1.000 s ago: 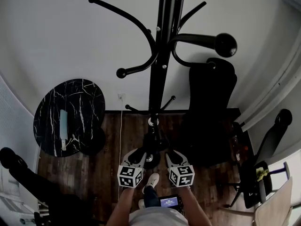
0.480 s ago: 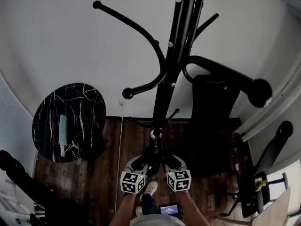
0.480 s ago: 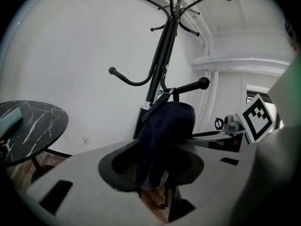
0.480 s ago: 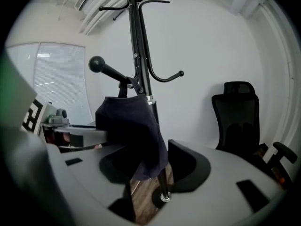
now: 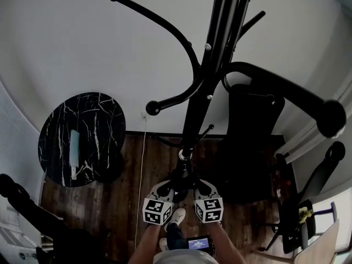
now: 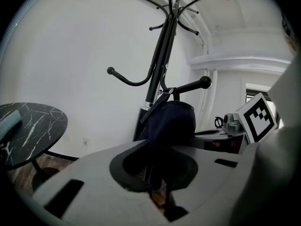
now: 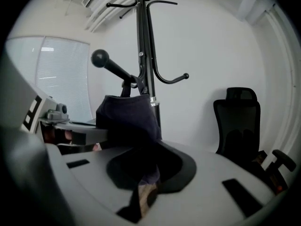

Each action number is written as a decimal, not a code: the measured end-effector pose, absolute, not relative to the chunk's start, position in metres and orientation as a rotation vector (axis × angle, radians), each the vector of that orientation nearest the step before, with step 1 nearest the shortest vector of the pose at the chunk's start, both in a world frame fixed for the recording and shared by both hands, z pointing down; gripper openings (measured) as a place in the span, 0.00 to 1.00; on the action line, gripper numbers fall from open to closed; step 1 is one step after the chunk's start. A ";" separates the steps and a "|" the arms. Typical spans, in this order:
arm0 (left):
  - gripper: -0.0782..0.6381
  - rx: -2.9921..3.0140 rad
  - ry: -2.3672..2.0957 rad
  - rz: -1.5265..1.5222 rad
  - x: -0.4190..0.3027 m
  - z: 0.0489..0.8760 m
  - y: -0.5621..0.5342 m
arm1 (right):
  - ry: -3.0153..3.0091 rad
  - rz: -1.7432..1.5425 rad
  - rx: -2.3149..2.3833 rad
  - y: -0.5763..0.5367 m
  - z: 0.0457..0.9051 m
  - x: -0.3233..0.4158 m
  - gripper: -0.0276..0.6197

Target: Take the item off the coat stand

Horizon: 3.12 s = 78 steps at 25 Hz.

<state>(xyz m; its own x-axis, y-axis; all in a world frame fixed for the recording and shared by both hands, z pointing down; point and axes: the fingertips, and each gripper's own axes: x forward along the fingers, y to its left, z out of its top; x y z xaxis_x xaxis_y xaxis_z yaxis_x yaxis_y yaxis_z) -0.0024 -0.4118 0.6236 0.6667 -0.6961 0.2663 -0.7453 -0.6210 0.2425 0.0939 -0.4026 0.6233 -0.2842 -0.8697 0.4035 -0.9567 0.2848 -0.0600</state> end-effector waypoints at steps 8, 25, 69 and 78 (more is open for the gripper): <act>0.15 2.549 -1.119 0.220 -0.003 0.623 -0.405 | -2.271 0.431 1.680 -0.394 0.621 0.093 0.09; 0.15 2.568 -1.095 0.225 -0.011 0.613 -0.378 | -2.269 0.409 1.679 -0.365 0.610 0.085 0.09; 0.15 2.675 -1.071 0.250 -0.017 0.577 -0.303 | -2.302 0.327 1.714 -0.285 0.571 0.079 0.09; 0.15 2.702 -1.025 0.176 -0.011 0.563 -0.276 | -2.327 0.337 1.792 -0.250 0.554 0.084 0.09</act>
<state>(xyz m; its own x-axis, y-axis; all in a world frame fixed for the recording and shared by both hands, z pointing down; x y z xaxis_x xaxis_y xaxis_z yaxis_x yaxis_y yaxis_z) -0.0110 -0.2764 0.5627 0.7458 -0.6361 0.1980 -0.6657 -0.7228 0.1853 0.0841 -0.2504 0.5542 -0.2541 -0.9251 0.2821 -0.9671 0.2454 -0.0665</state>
